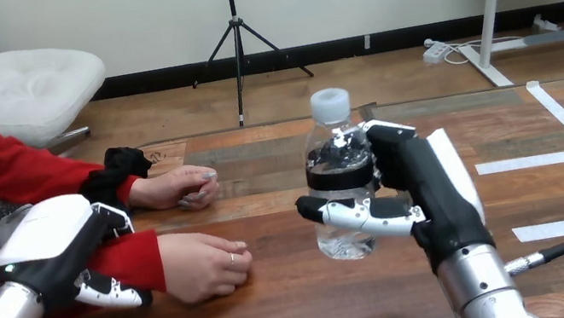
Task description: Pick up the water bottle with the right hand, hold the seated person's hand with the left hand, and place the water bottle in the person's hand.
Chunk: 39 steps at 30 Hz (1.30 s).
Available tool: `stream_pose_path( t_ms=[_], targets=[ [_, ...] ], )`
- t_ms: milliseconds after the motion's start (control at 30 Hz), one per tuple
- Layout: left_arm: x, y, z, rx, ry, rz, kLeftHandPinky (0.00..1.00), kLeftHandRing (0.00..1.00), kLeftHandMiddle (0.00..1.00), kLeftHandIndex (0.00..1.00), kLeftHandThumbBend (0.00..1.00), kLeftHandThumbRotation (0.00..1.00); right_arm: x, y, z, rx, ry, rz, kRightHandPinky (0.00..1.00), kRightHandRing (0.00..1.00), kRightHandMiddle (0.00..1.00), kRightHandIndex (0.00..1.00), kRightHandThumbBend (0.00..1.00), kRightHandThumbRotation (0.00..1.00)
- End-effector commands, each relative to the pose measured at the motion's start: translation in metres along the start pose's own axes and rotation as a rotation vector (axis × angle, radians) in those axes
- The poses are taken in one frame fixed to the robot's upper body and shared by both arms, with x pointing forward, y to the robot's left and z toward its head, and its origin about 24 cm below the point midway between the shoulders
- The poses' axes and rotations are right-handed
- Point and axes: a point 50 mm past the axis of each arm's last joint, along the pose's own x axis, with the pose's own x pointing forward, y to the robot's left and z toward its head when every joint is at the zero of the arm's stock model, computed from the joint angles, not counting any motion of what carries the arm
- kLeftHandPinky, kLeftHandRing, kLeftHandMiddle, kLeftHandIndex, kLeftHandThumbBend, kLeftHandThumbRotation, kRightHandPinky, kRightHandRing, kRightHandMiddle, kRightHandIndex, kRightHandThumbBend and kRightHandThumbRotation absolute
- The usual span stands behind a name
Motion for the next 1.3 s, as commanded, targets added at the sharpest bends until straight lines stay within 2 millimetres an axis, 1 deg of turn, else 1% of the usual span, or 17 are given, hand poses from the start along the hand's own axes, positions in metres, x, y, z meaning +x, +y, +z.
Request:
stream_pose_path(
  t_ms=[0,533,700,1100,1267],
  targets=[
    [0.018,0.024,0.019,-0.046,-0.095,0.151,0.22,0.3,0.38,0.4,0.81,0.17,0.012,0.001,0.023,0.026,-0.13,-0.031,0.28,0.39,0.52,0.53,0.75,0.0],
    [0.021,0.026,0.025,-0.057,-0.128,0.167,0.22,0.29,0.38,0.39,0.82,0.18,0.012,0.003,0.022,0.019,-0.127,-0.039,0.29,0.41,0.53,0.53,0.75,0.0],
    [0.021,0.028,0.027,-0.066,-0.142,0.174,0.21,0.28,0.37,0.39,0.82,0.18,0.012,0.002,0.02,0.019,-0.125,-0.039,0.28,0.39,0.53,0.53,0.74,0.0],
    [0.023,0.03,0.031,-0.093,-0.17,0.19,0.19,0.26,0.35,0.37,0.8,0.17,0.012,0.002,0.019,0.023,-0.124,-0.042,0.28,0.38,0.53,0.53,0.74,0.0],
    [0.023,0.031,0.032,-0.089,-0.175,0.191,0.19,0.26,0.35,0.37,0.79,0.16,0.012,0.002,0.019,0.028,-0.12,-0.047,0.28,0.39,0.53,0.54,0.74,0.0]
  ],
)
